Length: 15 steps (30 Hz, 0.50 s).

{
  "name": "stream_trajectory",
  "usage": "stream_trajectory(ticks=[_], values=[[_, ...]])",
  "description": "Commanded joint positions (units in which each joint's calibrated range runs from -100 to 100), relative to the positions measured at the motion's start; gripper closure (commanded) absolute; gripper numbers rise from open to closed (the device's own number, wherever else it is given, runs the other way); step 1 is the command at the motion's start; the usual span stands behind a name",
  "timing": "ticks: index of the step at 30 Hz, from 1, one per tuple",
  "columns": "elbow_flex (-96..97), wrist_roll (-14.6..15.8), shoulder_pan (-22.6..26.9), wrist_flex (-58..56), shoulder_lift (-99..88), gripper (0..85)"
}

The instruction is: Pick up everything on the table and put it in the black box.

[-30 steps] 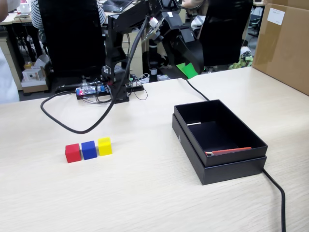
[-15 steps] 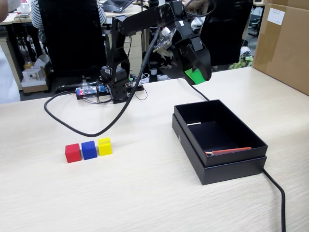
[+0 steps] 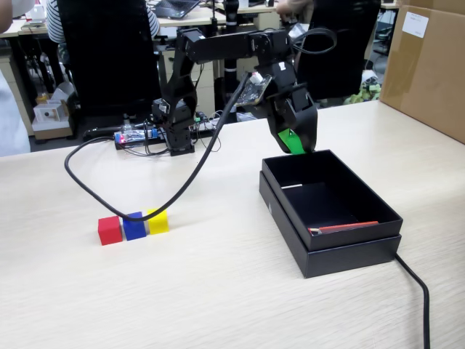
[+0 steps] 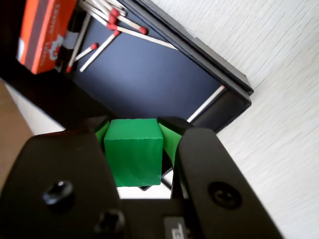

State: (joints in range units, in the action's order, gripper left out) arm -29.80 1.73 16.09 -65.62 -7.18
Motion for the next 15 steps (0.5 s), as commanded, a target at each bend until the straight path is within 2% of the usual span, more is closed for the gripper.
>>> stream_trajectory(ticks=[1,15], values=[[-4.92,0.29,0.05,0.18,0.24,71.3],[-4.65,1.07,-0.05,0.18,9.65,70.5]])
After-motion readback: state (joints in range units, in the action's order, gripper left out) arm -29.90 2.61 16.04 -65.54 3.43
